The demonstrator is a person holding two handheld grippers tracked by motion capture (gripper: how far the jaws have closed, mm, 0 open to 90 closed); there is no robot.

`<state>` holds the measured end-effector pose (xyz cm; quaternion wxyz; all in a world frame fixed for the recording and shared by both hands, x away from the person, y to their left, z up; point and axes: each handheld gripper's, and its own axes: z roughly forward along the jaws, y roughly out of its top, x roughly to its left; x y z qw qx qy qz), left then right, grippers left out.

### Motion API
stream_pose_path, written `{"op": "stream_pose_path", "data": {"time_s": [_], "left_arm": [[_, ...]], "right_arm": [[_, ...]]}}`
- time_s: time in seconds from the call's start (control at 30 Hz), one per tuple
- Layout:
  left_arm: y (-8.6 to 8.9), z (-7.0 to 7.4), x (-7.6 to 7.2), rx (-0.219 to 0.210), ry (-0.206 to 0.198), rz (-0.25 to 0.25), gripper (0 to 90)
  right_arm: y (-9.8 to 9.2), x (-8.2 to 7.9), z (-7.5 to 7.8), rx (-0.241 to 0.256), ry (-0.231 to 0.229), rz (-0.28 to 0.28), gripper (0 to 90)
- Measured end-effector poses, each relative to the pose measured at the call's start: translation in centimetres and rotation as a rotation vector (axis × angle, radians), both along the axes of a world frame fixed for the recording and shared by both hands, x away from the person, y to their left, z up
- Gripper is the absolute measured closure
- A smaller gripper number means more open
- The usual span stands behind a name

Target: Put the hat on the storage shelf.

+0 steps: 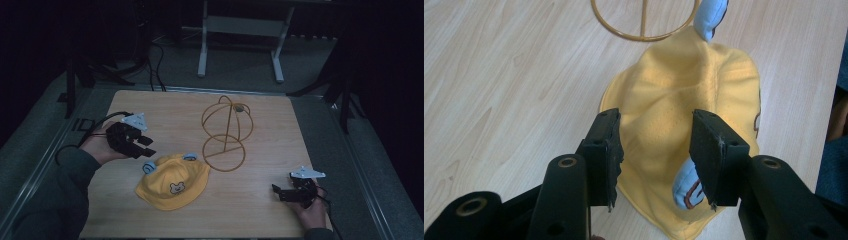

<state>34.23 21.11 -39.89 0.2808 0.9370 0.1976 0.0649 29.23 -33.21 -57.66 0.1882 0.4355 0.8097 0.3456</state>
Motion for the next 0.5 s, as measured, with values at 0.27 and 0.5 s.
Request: {"op": "stream_pose_path", "data": {"time_s": [0.27, 0.5], "left_arm": [[-1.2, 0.4, -0.1, 0.012, 0.004, -0.033, 55.7], [-2.3, 0.3, -0.2, 0.028, 0.011, -0.069, 56.0]], "right_arm": [[0.0, 0.0, 0.0, 0.000, 0.000, 0.000, 11.1], [0.0, 0.0, 0.0, 0.000, 0.000, 0.000, 11.1]]}}
